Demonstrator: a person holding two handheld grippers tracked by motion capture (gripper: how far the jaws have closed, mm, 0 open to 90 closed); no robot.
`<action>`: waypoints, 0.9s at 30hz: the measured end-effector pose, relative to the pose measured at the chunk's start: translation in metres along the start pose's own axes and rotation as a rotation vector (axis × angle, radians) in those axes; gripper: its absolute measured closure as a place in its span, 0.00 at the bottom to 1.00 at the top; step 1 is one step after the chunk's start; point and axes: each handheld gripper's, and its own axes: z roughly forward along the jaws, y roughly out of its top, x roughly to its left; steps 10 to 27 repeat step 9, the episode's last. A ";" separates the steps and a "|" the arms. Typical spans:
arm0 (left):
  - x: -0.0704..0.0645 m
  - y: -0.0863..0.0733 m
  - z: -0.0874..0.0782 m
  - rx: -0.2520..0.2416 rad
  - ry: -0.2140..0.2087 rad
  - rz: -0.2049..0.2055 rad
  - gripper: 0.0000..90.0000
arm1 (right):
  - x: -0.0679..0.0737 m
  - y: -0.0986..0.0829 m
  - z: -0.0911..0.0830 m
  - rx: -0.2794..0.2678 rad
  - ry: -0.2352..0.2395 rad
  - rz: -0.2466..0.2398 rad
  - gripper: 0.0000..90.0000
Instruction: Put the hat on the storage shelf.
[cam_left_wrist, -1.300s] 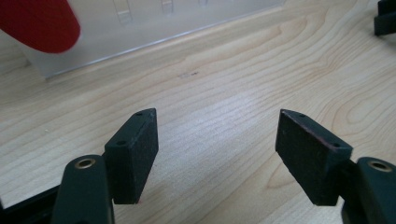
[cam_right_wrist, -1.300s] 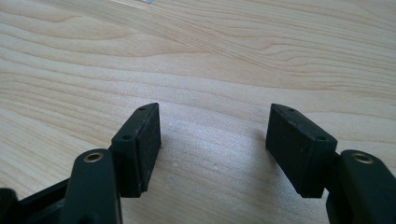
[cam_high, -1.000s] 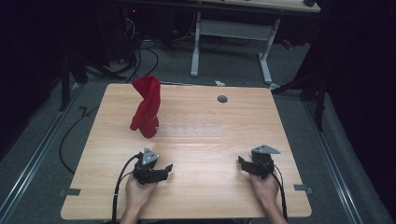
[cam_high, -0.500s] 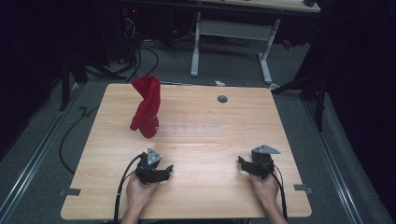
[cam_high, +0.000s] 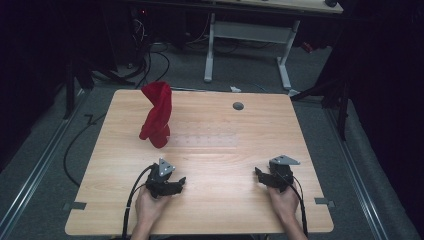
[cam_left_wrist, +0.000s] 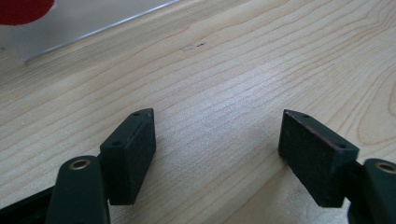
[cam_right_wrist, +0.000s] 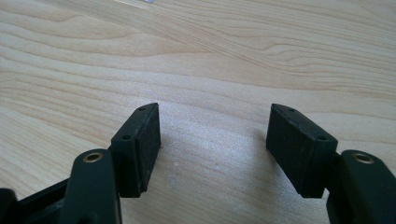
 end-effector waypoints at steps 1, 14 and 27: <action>0.000 0.000 0.000 0.000 0.001 0.000 0.31 | 0.000 0.000 0.000 0.000 0.000 0.000 0.39; 0.000 0.000 0.000 -0.005 0.008 -0.008 0.32 | 0.000 0.000 0.000 0.000 0.003 -0.001 0.39; 0.000 0.000 0.000 -0.005 0.008 -0.008 0.32 | 0.000 0.000 0.000 0.000 0.003 -0.001 0.39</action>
